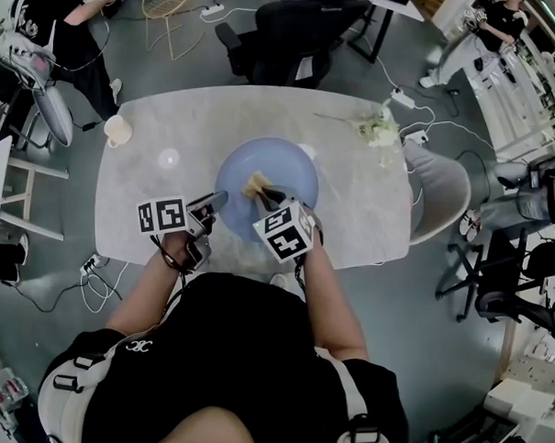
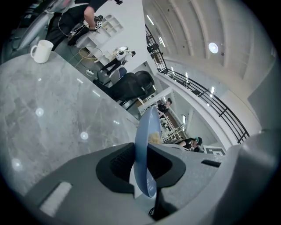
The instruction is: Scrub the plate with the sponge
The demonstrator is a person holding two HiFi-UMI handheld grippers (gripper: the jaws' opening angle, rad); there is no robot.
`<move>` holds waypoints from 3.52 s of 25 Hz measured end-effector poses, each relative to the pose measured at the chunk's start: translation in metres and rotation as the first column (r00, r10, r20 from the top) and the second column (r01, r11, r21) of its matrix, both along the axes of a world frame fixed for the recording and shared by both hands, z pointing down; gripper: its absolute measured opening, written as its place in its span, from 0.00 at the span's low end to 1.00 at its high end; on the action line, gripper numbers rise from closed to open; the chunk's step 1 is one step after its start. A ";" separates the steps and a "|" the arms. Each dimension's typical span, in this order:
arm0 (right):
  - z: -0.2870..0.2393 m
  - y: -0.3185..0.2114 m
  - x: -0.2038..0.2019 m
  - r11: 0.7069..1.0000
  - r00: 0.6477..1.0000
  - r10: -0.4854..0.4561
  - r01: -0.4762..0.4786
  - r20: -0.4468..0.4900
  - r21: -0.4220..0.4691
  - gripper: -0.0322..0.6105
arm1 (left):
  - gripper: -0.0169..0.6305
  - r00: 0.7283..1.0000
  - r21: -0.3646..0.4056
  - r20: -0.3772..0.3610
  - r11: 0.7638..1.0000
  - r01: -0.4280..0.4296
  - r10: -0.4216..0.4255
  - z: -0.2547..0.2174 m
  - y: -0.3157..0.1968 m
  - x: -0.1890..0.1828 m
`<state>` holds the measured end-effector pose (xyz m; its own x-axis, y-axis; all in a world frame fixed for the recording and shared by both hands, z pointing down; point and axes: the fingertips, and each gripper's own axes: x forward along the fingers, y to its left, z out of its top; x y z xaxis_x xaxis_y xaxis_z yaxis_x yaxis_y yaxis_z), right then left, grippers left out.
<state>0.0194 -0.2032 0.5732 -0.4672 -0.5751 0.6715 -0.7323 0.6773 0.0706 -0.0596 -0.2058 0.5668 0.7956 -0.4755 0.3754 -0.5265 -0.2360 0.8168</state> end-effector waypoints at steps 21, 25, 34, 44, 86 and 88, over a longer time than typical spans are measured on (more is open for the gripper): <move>0.009 0.034 -0.008 0.991 0.995 -0.082 0.088 0.062 -0.102 0.10 | 0.12 0.999 0.052 0.032 0.999 0.011 -0.013 -0.009 -0.005 -0.010; -0.005 0.017 0.010 0.998 0.998 -0.020 0.024 0.054 -0.063 0.10 | 0.12 0.998 0.086 0.055 0.996 -0.040 0.035 -0.015 0.001 -0.006; -0.024 -0.029 0.075 0.965 0.965 0.260 -0.261 0.030 0.032 0.10 | 0.12 0.998 0.056 -0.015 0.996 -0.063 0.064 -0.014 0.010 -0.008; -0.006 -0.019 0.062 0.985 0.985 0.172 -0.172 -0.012 -0.005 0.10 | 0.12 1.000 0.014 -0.002 1.000 0.019 -0.019 -0.006 0.005 -0.024; -0.116 0.028 0.076 0.863 0.868 0.211 -0.381 0.449 0.332 0.10 | 0.12 0.966 -0.314 -0.096 0.928 0.199 -0.240 0.092 -0.013 -0.042; -0.117 0.030 0.080 0.857 0.863 0.225 -0.397 0.452 0.330 0.10 | 0.13 0.967 -0.345 -0.088 0.918 0.194 -0.238 0.105 -0.012 -0.039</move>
<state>0.0995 -0.1731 0.4564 -0.3854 -0.9095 0.1557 -0.9226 0.3825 -0.0495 -0.0984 -0.2176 0.6716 0.7384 -0.5070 0.4445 -0.4217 0.1672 0.8912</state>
